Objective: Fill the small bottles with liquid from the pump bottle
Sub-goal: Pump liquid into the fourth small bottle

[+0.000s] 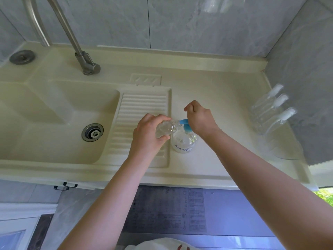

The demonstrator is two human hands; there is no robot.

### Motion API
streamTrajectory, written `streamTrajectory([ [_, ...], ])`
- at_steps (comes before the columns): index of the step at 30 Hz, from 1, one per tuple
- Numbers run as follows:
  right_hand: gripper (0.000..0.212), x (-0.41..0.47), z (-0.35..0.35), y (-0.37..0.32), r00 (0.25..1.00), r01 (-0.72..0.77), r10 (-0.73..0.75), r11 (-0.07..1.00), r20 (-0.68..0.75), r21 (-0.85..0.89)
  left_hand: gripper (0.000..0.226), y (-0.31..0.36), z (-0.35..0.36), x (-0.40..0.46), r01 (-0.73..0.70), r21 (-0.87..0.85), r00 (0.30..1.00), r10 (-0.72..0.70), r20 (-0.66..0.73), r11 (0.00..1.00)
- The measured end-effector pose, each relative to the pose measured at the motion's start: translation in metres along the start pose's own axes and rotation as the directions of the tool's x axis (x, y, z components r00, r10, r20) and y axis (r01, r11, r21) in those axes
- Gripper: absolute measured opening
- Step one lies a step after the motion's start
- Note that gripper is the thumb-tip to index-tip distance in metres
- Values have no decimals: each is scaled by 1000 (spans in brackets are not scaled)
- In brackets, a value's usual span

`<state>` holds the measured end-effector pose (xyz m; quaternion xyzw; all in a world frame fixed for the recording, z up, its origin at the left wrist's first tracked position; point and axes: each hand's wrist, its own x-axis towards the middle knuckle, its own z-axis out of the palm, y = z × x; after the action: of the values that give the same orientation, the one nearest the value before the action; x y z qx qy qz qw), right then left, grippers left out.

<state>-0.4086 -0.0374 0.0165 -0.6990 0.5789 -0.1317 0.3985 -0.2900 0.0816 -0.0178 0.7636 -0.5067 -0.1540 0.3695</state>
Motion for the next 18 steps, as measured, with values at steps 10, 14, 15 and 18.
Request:
streamTrajectory([
  [10, 36, 1, -3, 3, 1000, -19, 18, 999, 25, 33, 51, -2, -1, 1, 6, 7, 1000, -6, 0, 1000],
  [14, 33, 2, 1, 3, 1000, -2, 2, 1000, 5, -15, 50, -2, -2, 2, 7, -15, 1000, -6, 8, 1000],
  [15, 32, 2, 2, 2, 1000, -11, 10, 1000, -9, -18, 50, -1, -2, 2, 5, -16, 1000, -5, 16, 1000],
  [18, 32, 3, 3, 1, 1000, -13, 12, 999, -26, -39, 52, -1, -2, 2, 0, -4, 1000, 0, 17, 1000],
])
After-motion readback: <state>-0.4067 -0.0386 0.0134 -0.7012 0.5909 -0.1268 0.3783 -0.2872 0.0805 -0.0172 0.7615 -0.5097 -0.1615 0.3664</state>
